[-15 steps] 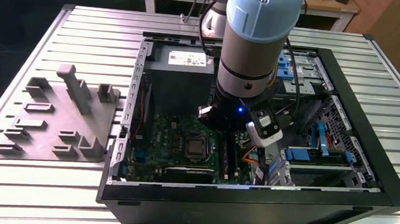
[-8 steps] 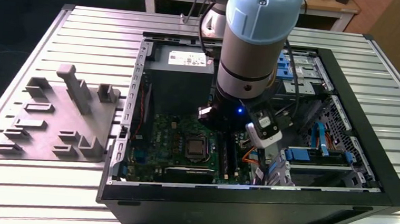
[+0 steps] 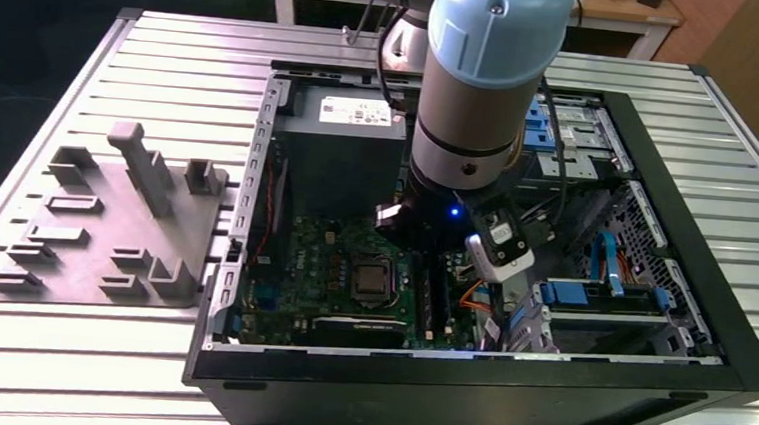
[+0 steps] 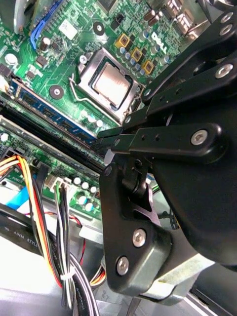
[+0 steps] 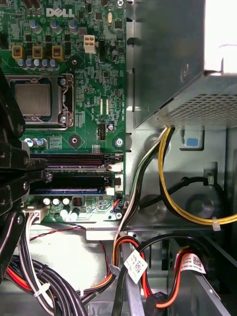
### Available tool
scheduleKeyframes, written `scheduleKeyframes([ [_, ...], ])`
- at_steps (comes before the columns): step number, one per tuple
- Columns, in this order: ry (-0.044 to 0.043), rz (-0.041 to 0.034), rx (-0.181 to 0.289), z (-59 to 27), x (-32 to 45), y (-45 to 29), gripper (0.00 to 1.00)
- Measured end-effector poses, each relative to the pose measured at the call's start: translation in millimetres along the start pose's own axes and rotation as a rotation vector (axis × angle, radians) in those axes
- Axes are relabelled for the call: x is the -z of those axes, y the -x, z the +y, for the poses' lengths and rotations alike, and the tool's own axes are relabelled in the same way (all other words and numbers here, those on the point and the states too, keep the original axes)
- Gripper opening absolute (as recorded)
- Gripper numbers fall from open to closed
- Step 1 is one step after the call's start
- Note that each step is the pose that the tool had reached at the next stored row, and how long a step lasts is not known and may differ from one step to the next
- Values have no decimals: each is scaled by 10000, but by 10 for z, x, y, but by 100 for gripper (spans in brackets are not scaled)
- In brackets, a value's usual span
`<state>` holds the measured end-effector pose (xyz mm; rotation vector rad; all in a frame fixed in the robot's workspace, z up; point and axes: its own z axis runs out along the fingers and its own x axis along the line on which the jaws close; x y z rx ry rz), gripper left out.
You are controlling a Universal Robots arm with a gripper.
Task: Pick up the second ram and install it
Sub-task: 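Insert the second ram into the second slot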
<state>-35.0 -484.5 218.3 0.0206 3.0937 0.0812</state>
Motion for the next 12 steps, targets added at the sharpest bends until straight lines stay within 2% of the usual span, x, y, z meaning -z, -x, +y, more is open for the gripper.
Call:
scheduleKeyframes([
  [12, 10, 2, 0, -3, -46, -2, 12],
])
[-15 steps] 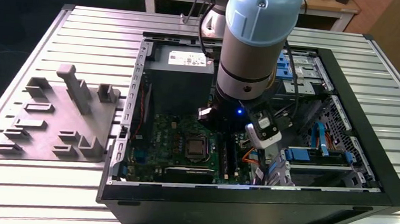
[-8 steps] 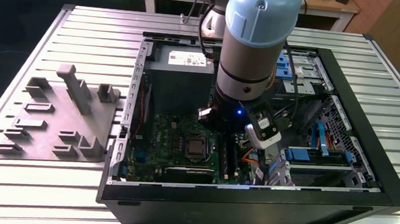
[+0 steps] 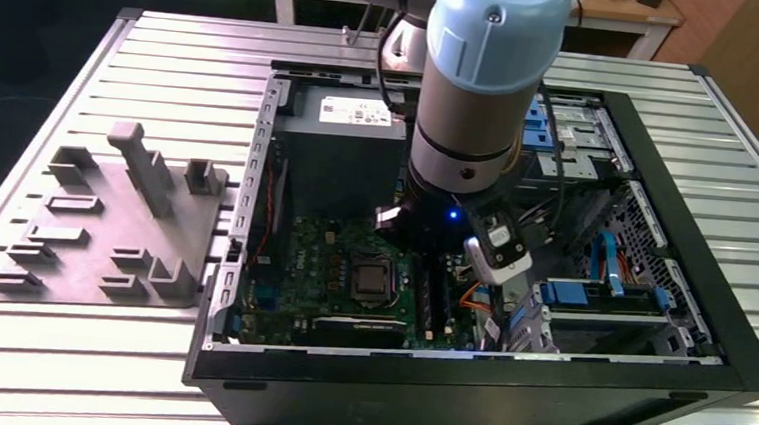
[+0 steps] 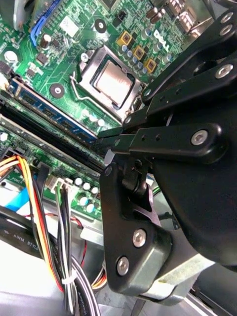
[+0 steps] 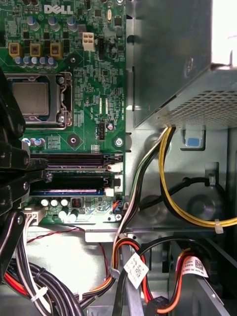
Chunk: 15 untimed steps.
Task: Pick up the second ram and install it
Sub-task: 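Insert the second ram into the second slot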
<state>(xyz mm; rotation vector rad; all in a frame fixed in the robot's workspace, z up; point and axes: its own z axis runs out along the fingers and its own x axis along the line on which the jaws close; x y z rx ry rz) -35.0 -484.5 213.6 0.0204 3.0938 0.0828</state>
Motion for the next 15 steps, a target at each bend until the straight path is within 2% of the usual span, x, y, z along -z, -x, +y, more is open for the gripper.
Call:
scheduleKeyframes([
  [15, 9, -4, -1, 0, -14, 0, 13],
])
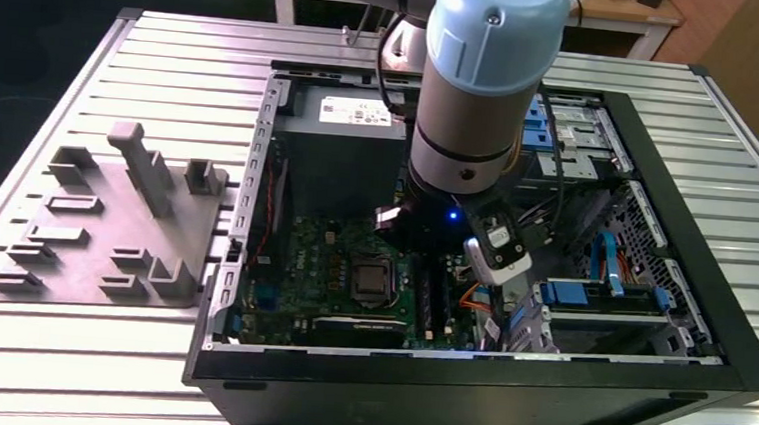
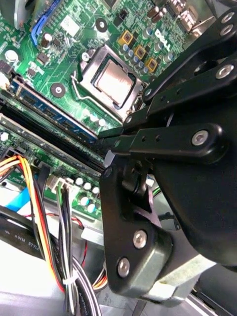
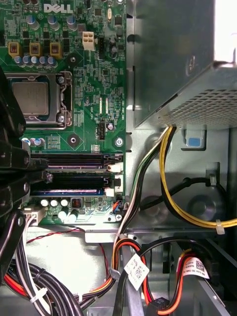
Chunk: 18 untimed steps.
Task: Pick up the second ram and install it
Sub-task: 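Insert the second ram into the second slot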
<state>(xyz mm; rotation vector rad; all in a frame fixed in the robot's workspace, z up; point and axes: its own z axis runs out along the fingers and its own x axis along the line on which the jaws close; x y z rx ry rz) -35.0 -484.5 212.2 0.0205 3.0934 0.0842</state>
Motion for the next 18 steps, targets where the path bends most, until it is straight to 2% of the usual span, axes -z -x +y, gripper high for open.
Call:
scheduleKeyframes([
  [1, 1, 1, 0, 0, -1, 0, 13],
  [2, 2, 1, 0, 0, 0, 0, 19],
  [8, 3, 2, -1, 0, 11, 0, 19],
  [18, 1, 3, 0, 8, 164, 7, 19],
])
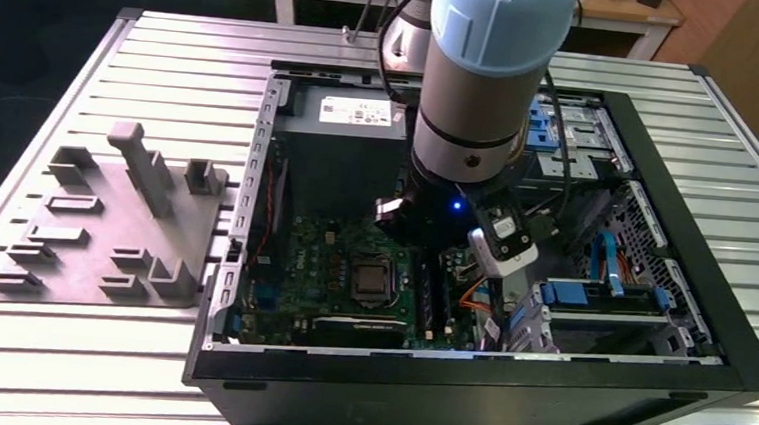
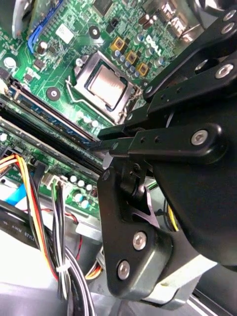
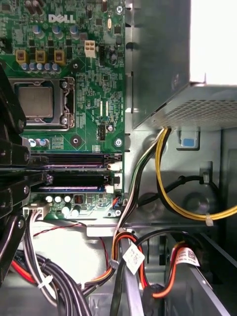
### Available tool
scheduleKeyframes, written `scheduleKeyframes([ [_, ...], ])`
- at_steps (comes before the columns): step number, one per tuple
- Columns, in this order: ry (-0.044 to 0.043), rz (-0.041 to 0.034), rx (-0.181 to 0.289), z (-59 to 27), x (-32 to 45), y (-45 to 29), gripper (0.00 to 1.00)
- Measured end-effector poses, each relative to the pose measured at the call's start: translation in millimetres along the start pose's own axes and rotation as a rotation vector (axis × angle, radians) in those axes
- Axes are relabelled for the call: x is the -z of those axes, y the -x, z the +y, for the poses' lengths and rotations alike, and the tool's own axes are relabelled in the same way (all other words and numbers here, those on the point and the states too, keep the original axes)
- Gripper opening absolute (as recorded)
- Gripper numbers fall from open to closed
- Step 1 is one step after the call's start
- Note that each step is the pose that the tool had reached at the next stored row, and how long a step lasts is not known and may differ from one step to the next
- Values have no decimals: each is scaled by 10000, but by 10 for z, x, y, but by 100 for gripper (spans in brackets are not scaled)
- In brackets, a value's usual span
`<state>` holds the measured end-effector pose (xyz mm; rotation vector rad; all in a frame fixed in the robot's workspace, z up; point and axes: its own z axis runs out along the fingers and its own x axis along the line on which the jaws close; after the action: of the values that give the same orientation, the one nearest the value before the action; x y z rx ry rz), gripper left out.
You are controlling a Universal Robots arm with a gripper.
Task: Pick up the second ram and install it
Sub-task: 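Insert the second ram into the second slot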
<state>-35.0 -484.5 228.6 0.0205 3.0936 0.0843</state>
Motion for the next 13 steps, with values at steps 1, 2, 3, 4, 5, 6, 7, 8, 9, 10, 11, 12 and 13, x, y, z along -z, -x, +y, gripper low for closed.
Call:
scheduleKeyframes([
  [1, 1, -1, 0, 1, 18, 1, 19],
  [2, 0, 0, 0, 2, 38, 2, 19],
  [3, 0, 0, 0, 3, 49, 2, 19],
  [4, 2, -1, 0, 3, 49, 2, 19],
  [5, 4, -1, 0, 3, 49, 2, 19],
  [6, 3, -1, 0, 3, 50, 2, 19],
  [7, 1, 0, 0, 3, 53, 3, 19],
  [8, 1, 0, 0, 3, 54, 3, 19],
  [9, 2, -1, 0, 3, 54, 3, 19],
  [10, 1, 0, 0, 3, 55, 3, 19],
  [11, 0, 0, 0, 3, 57, 3, 18],
  [12, 1, 0, 0, 3, 57, 3, 11],
  [13, 0, 0, 0, 3, 59, 3, 11],
])
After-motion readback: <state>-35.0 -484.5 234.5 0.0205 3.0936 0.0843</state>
